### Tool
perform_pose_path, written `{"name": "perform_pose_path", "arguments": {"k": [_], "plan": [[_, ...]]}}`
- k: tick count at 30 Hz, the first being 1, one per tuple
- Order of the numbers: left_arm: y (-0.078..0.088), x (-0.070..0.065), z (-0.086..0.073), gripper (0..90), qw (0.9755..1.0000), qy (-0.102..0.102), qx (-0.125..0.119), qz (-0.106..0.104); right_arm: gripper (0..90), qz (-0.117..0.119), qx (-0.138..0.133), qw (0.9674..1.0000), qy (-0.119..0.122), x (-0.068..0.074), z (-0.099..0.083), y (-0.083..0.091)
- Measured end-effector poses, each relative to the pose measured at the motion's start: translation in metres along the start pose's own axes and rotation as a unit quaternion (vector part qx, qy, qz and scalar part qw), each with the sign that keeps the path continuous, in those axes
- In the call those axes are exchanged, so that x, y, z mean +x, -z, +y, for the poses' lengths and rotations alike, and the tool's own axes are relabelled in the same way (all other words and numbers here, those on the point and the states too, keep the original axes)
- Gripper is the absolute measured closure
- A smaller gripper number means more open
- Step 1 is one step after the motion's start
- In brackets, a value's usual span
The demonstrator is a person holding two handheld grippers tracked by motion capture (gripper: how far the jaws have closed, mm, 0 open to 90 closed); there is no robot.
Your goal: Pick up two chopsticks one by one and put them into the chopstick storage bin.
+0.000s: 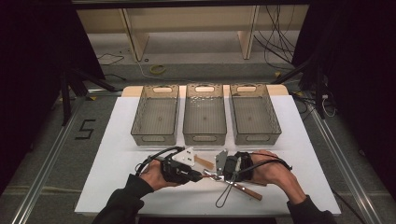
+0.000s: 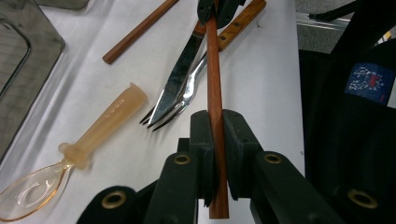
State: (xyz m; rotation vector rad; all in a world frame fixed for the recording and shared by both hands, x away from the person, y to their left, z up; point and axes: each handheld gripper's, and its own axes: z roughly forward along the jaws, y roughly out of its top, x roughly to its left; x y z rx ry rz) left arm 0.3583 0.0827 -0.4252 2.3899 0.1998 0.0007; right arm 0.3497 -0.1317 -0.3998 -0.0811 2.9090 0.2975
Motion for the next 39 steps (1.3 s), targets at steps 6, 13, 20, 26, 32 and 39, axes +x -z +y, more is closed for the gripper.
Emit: {"name": "perform_pose_path", "arguments": {"k": [6, 13, 20, 26, 32, 39], "plan": [[0.004, 0.004, -0.006, 83.2, 0.9999, 0.009, -0.01, 0.001, 67.7, -0.025, -0.013, 0.9995, -0.015, -0.001, -0.005, 0.008], [0.014, 0.012, -0.012, 83.2, 0.9982, 0.038, -0.028, 0.036, 47.6, -0.049, -0.069, 0.993, -0.082, -0.011, -0.018, 0.027], [0.029, 0.021, -0.02, 83.2, 0.9923, 0.073, -0.058, 0.082, 37.2, -0.066, -0.132, 0.9783, -0.146, -0.018, -0.034, 0.033], [0.043, 0.028, -0.026, 83.2, 0.981, 0.114, -0.093, 0.127, 33.4, -0.065, -0.161, 0.9637, -0.203, -0.021, -0.053, 0.031], [0.058, 0.038, -0.034, 83.2, 0.9652, 0.156, -0.118, 0.174, 30.4, -0.05, -0.142, 0.9605, -0.234, -0.023, -0.072, 0.025], [0.079, 0.049, -0.046, 83.1, 0.9436, 0.205, -0.149, 0.213, 28.2, -0.046, -0.124, 0.9543, -0.268, -0.023, -0.09, 0.012]]}}
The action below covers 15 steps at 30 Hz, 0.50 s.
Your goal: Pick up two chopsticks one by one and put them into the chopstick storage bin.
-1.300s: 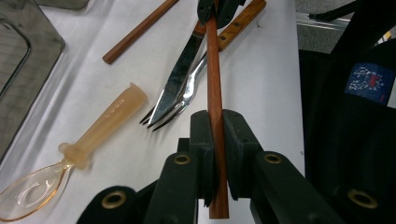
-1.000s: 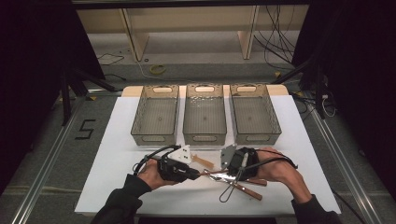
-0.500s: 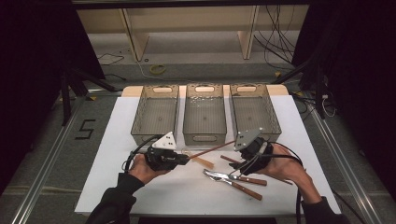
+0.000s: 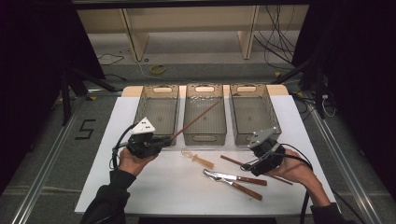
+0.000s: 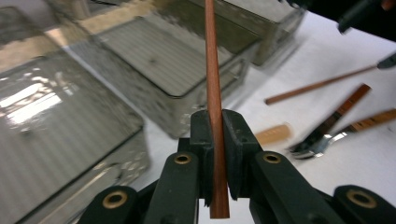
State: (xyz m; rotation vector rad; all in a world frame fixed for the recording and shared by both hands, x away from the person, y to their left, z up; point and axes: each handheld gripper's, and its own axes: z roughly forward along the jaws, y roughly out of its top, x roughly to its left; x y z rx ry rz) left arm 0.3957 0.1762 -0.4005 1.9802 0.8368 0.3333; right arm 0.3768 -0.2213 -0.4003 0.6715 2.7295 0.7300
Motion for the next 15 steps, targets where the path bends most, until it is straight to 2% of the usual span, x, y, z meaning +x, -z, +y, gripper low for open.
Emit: {"name": "perform_pose_path", "arguments": {"k": [5, 10, 15], "plan": [[0.011, 0.015, -0.001, 83.1, 0.9993, 0.022, -0.012, 0.03, 27.9, -0.012, -0.005, 0.9994, -0.032, -0.006, -0.009, 0.002], [0.019, 0.03, -0.005, 83.2, 0.9971, 0.049, -0.022, 0.055, 27.7, -0.02, -0.005, 0.9979, -0.061, -0.01, -0.016, 0.003], [0.021, 0.04, -0.009, 83.2, 0.9953, 0.06, -0.02, 0.072, 27.3, -0.029, -0.009, 0.9949, -0.096, -0.014, -0.024, 0.002]]}}
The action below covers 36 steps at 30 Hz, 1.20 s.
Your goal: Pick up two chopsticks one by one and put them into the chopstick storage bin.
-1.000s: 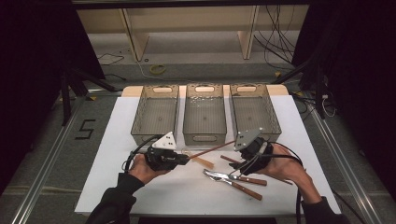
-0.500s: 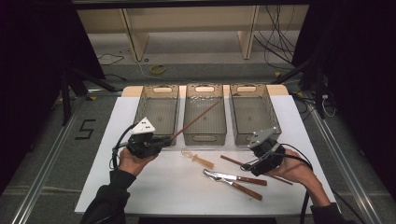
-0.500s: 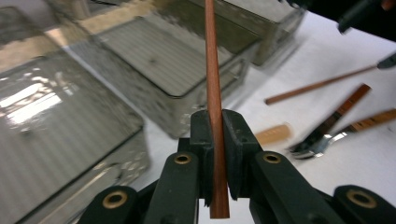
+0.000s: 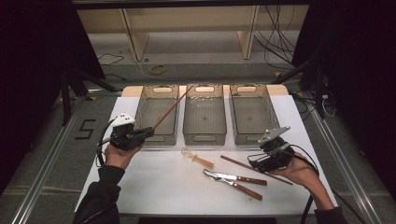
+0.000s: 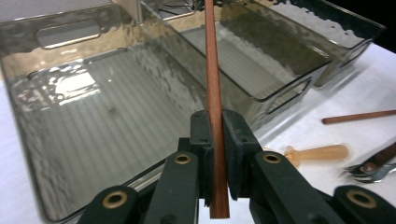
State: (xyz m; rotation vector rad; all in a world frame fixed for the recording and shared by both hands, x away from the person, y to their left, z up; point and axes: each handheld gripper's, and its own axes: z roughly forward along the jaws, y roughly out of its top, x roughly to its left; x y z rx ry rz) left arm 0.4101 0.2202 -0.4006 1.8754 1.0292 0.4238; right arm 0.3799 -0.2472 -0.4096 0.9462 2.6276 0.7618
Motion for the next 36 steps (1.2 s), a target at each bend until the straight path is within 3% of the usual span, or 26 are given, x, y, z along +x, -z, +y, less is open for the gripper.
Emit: {"name": "perform_pose_path", "arguments": {"k": [3, 7, 12, 20, 23, 36], "plan": [[-0.002, 0.006, 0.0, 83.2, 0.9999, 0.005, 0.003, 0.008, 26.7, -0.004, -0.004, 0.9997, -0.022, -0.002, -0.004, -0.002], [-0.006, 0.013, 0.0, 83.1, 0.9997, 0.019, 0.007, 0.015, 26.7, -0.007, -0.002, 0.9995, -0.031, -0.004, -0.008, -0.004], [-0.012, 0.021, 0.003, 83.2, 0.9989, 0.028, 0.013, 0.036, 26.8, -0.007, -0.002, 0.9995, -0.031, -0.004, -0.009, -0.003], [-0.022, 0.034, 0.008, 83.2, 0.9971, 0.049, 0.023, 0.054, 27.2, -0.008, -0.002, 0.9995, -0.03, -0.004, -0.008, -0.003], [-0.026, 0.037, 0.01, 83.2, 0.9963, 0.046, 0.029, 0.066, 27.3, -0.008, -0.002, 0.9996, -0.029, -0.004, -0.008, -0.003], [-0.034, 0.051, 0.012, 83.2, 0.9938, 0.059, 0.046, 0.082, 27.4, -0.006, -0.004, 0.9996, -0.028, -0.004, -0.009, -0.002]]}}
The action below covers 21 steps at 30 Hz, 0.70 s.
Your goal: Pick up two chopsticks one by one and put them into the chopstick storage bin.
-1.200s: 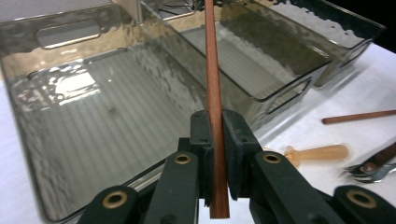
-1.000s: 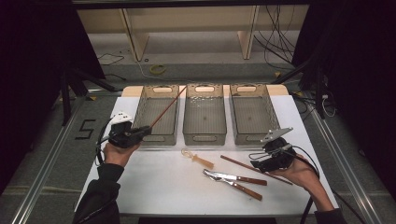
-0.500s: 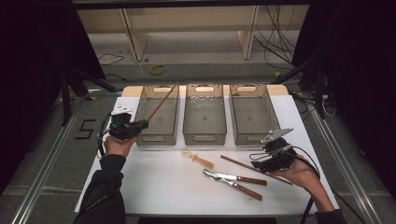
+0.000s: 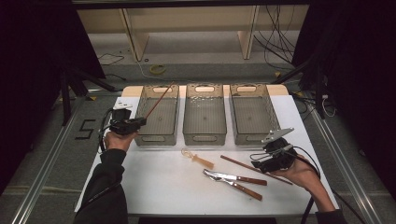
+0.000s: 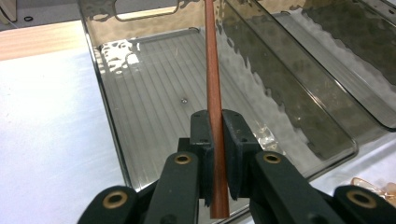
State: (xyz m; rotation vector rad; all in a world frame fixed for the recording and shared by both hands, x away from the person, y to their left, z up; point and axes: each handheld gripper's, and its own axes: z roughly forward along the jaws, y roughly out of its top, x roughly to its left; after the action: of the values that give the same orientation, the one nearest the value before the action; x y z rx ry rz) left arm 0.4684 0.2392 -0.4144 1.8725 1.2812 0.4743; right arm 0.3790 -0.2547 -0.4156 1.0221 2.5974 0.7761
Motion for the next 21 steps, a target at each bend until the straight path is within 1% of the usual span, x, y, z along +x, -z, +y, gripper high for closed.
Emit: {"name": "perform_pose_path", "arguments": {"k": [5, 10, 12, 15, 17, 18, 20, 21], "plan": [[-0.004, 0.004, -0.001, 83.1, 0.9999, 0.01, 0.005, 0.002, 27.4, 0.001, 0.0, 1.0, 0.0, 0.0, 0.0, 0.0], [-0.007, 0.007, 0.0, 83.0, 0.9998, 0.012, 0.016, 0.004, 27.4, 0.001, -0.001, 1.0, 0.002, 0.0, 0.0, 0.0], [-0.009, 0.007, 0.0, 83.0, 0.9997, 0.008, 0.025, 0.006, 27.4, 0.001, -0.001, 1.0, 0.002, 0.0, 0.0, 0.0], [-0.012, 0.007, 0.001, 82.8, 0.9994, 0.006, 0.033, 0.012, 27.5, 0.001, -0.002, 1.0, 0.002, 0.0, 0.0, 0.0], [-0.013, 0.005, 0.002, 81.7, 0.9991, 0.008, 0.038, 0.017, 27.5, 0.002, -0.003, 1.0, 0.003, 0.0, 0.0, 0.001], [-0.014, 0.005, 0.002, 77.3, 0.999, 0.01, 0.04, 0.018, 27.5, 0.001, -0.004, 1.0, 0.002, 0.0, 0.0, 0.001], [-0.014, 0.005, 0.003, 64.5, 0.9988, 0.021, 0.039, 0.021, 27.5, 0.002, -0.003, 1.0, 0.002, 0.0, 0.0, 0.001], [-0.013, 0.005, 0.003, 61.7, 0.9989, 0.022, 0.038, 0.019, 27.5, 0.001, -0.003, 1.0, 0.002, -0.001, 0.0, 0.002]]}}
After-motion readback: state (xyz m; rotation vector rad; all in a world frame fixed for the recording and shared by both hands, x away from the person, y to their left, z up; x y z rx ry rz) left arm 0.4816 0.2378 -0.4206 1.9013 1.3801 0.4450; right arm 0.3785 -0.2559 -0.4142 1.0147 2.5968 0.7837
